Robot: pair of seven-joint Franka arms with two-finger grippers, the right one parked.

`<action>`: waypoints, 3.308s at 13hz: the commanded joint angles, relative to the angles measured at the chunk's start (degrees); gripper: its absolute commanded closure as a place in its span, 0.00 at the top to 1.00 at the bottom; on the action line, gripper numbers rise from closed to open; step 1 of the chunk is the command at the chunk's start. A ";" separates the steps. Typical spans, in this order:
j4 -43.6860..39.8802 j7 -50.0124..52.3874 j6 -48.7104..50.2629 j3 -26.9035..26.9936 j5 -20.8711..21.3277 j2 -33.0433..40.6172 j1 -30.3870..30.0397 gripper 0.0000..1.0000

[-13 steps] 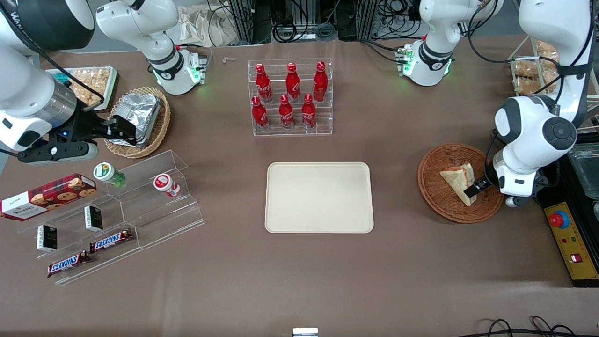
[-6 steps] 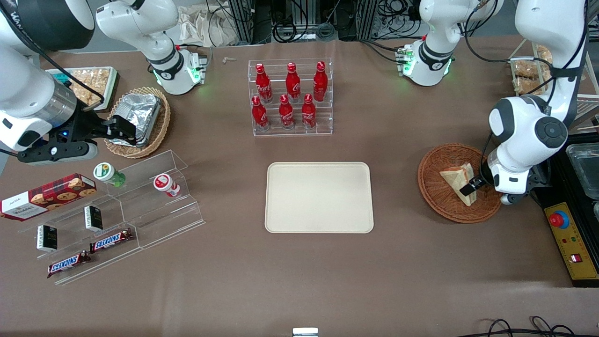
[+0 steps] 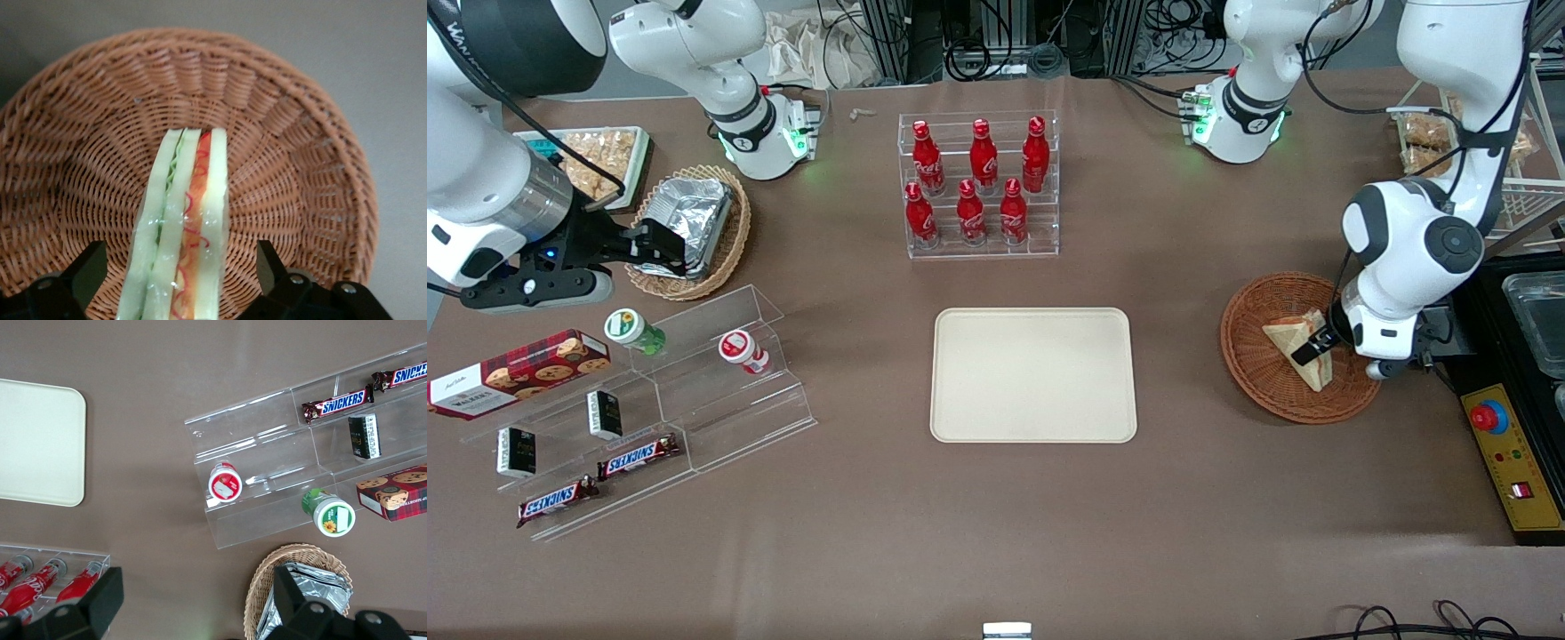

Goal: Place sandwich from basket to tray
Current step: 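Lower the left gripper onto the sandwich and close its fingers on it, then lift the sandwich out of the basket and carry it over the cream tray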

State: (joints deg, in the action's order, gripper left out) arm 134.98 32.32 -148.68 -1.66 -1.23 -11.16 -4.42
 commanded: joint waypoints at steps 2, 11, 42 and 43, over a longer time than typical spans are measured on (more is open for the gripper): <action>3.36 0.99 -2.75 -0.27 -0.71 1.75 -0.06 1.00; 3.36 0.90 -2.67 -0.62 -0.71 1.67 0.47 0.00; -46.13 10.12 36.92 -23.56 8.26 -16.51 12.42 0.07; -44.91 10.21 33.84 -23.47 8.26 -17.66 12.68 0.07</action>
State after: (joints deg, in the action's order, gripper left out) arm 90.25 40.67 -111.35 -25.22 6.09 -26.44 8.30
